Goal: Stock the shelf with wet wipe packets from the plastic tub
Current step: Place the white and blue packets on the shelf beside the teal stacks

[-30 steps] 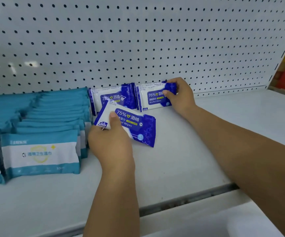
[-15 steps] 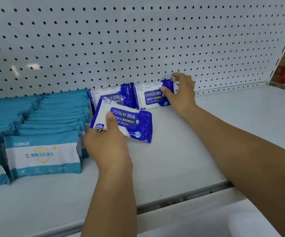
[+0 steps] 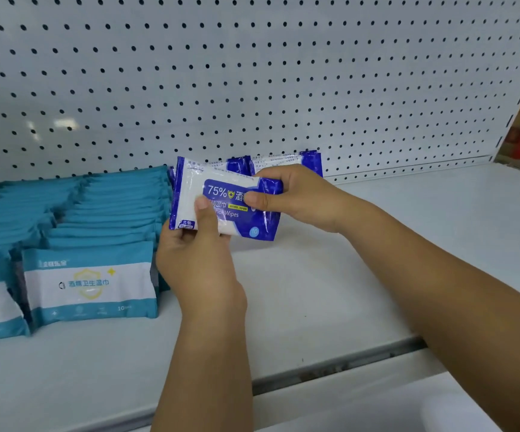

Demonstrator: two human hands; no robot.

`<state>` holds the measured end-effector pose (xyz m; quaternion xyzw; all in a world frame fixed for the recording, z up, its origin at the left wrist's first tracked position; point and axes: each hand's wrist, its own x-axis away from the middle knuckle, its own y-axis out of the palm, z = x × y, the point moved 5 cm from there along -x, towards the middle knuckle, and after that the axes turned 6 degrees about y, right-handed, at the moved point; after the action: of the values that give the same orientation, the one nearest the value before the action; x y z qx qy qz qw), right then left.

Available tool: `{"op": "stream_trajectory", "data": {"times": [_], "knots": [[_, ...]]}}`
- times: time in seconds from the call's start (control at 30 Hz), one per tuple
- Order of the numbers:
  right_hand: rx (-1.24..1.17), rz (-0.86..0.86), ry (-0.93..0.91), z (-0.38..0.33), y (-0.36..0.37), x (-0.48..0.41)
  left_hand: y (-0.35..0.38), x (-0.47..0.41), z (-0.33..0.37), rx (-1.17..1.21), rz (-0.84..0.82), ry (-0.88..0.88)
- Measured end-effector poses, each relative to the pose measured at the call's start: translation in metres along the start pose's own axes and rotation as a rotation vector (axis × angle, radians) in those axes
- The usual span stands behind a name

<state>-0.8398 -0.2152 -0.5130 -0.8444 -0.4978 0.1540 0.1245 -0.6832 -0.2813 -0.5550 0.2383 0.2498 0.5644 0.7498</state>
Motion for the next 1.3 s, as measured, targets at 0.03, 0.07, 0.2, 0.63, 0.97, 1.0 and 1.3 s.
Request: {"op": "stream_trajectory", "data": {"times": [0.03,0.07,0.2,0.63,0.97,1.0,1.3], "knots": [[-0.013,0.04,-0.013,0.001,-0.003,-0.001,-0.001,0.0,0.003,-0.117,-0.026,0.043],[-0.028,0.087,-0.025,0.003,-0.007,-0.002,0.0,-0.001,0.007,-0.273,-0.072,0.095],[0.0,0.331,-0.061,0.011,-0.03,-0.006,0.001,0.006,0.013,-1.03,-0.329,0.164],[0.461,0.364,-0.102,0.002,-0.009,-0.047,-0.014,0.018,0.003,-1.641,-0.76,0.217],[0.891,0.538,-0.228,0.005,0.015,-0.087,-0.014,0.012,0.001,-1.603,-0.724,0.258],[0.891,0.556,-0.239,0.006,0.016,-0.088,-0.015,0.012,0.0,-1.601,-0.721,0.264],[0.92,0.531,-0.275,0.007,0.014,-0.075,-0.015,0.014,0.003,-1.589,-0.725,0.271]]}}
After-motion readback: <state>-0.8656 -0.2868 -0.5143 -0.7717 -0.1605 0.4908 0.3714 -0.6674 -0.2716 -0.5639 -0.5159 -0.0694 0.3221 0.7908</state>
